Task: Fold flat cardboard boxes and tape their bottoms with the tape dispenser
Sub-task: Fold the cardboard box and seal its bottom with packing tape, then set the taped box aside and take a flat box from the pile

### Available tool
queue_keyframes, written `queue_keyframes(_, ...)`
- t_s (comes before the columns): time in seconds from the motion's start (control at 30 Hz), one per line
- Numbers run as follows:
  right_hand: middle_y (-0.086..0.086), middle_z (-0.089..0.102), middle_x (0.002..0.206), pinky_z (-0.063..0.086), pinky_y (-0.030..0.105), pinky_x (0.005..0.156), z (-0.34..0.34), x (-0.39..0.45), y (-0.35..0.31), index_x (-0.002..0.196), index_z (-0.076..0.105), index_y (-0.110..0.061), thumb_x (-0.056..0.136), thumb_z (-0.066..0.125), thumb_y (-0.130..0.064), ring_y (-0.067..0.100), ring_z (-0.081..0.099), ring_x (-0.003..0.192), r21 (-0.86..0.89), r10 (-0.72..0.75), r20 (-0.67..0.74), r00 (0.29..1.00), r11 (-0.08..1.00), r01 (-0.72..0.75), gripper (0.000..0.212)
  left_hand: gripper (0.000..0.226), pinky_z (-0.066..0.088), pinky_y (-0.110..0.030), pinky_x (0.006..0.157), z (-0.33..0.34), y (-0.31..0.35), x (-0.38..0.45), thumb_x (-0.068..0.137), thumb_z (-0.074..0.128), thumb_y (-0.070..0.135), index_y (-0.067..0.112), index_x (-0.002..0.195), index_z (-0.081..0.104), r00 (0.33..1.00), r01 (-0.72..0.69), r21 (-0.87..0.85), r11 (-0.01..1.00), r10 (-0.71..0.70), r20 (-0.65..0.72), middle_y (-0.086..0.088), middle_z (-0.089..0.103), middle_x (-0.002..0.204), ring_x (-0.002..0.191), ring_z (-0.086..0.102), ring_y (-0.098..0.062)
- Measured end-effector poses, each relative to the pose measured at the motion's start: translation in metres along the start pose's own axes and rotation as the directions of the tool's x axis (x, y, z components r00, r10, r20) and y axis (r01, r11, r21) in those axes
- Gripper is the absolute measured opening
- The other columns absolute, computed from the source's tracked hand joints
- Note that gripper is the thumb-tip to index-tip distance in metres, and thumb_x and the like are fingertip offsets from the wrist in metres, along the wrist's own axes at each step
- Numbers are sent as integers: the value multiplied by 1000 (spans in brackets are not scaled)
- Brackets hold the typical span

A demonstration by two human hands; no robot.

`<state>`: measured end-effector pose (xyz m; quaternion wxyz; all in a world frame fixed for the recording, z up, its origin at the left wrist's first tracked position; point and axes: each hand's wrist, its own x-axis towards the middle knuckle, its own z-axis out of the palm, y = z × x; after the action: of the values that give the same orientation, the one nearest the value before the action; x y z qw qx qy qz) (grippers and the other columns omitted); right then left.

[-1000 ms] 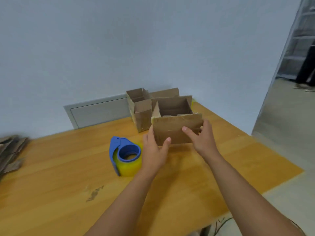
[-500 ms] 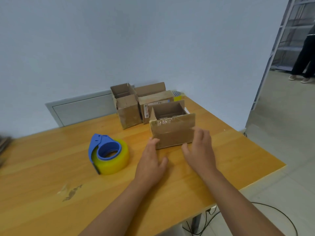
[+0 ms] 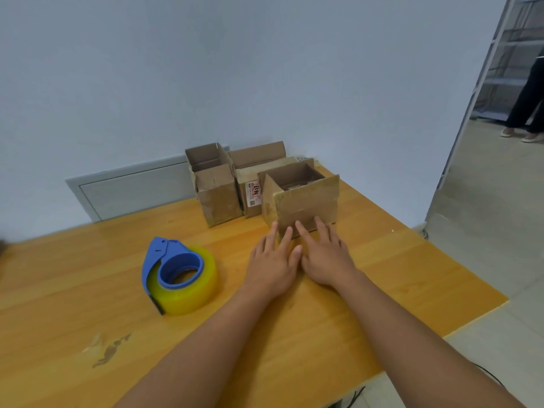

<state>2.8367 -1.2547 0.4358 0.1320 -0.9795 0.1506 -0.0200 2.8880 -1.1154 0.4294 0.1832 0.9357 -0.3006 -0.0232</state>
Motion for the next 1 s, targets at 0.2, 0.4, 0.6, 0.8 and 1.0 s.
queue_keyframes(0.2, -1, -16, 166, 9, 59, 120, 3, 13, -3, 154, -10, -47, 102, 31, -53, 31, -9, 153, 3, 25, 42, 999, 1000, -25, 67, 67, 2, -47, 122, 1, -6, 13, 95, 9, 70, 42, 155, 2, 999, 38, -50, 998, -37, 37, 10, -16, 164, 152, -6, -26)
queue_keyframes(0.4, 3, 1, 168, 14, 55, 121, 3, 3, -12, 156, -1, -45, 100, 34, -52, 30, 0, 153, -10, 13, -123, 992, 1000, -14, 66, 71, -2, -46, 120, -20, -26, -4, 91, 5, 73, 42, 155, 1, 999, 20, 25, 999, -20, -28, 6, -14, 165, 152, -8, -25)
queue_keyframes(0.6, 6, 11, 166, 15, 52, 120, -6, -13, -65, 157, 8, -41, 99, 29, -61, 29, 3, 153, -54, -129, -346, 929, 992, 117, 65, 75, -1, -43, 120, -68, -57, -42, 91, 3, 73, 36, 157, 8, 979, -20, 105, 994, 41, -199, 3, -6, 166, 152, -7, -25)
queue_keyframes(0.8, 9, 16, 165, 14, 55, 120, -17, -17, -157, 158, 15, -37, 99, 33, -59, 31, 5, 153, -69, -273, -383, 882, 961, 267, 66, 68, -1, -44, 121, -131, -113, -93, 98, 14, 65, 33, 157, 15, 933, 75, 139, 987, -21, -358, 1, -1, 166, 152, -6, -23)
queue_keyframes(1.0, 6, 19, 164, 12, 56, 119, 3, -21, -271, 157, 17, -38, 98, 41, -55, 29, 7, 153, -46, -421, -337, 842, 901, 432, 67, 68, -2, -45, 122, -172, -210, -159, 99, 18, 64, 29, 157, 15, 891, 306, 163, 938, -222, -396, 0, -2, 166, 152, -6, -24)
